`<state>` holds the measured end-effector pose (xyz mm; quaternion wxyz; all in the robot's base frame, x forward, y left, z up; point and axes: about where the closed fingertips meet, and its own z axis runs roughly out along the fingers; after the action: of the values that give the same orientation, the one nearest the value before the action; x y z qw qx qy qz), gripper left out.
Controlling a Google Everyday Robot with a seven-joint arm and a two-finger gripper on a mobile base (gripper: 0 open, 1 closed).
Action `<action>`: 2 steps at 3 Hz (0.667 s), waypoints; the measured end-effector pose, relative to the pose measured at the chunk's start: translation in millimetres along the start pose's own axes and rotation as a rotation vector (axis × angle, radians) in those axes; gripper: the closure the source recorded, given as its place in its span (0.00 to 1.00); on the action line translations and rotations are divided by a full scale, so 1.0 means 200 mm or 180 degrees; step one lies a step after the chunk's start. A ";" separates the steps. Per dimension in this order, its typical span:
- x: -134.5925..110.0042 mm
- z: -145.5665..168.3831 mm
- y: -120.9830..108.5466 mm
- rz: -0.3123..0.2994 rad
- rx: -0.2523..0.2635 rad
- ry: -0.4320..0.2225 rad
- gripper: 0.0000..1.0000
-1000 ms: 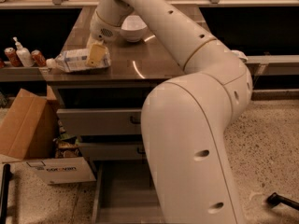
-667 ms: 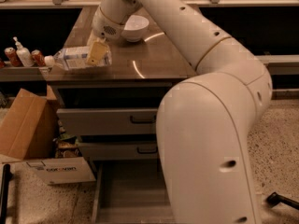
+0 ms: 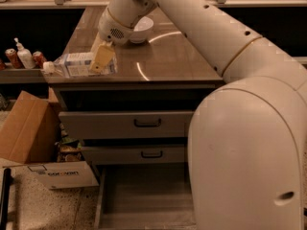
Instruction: Place blue plastic bottle into bottom drawer
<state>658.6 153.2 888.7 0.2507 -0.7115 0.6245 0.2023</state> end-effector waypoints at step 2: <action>-0.14 -0.03 0.34 -0.0079 0.0138 0.0158 1.00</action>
Offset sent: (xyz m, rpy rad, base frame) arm -0.1542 0.0221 -0.0302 -0.1388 -0.0186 0.0117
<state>588.0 165.4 902.5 0.2530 -0.7184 0.6259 0.1679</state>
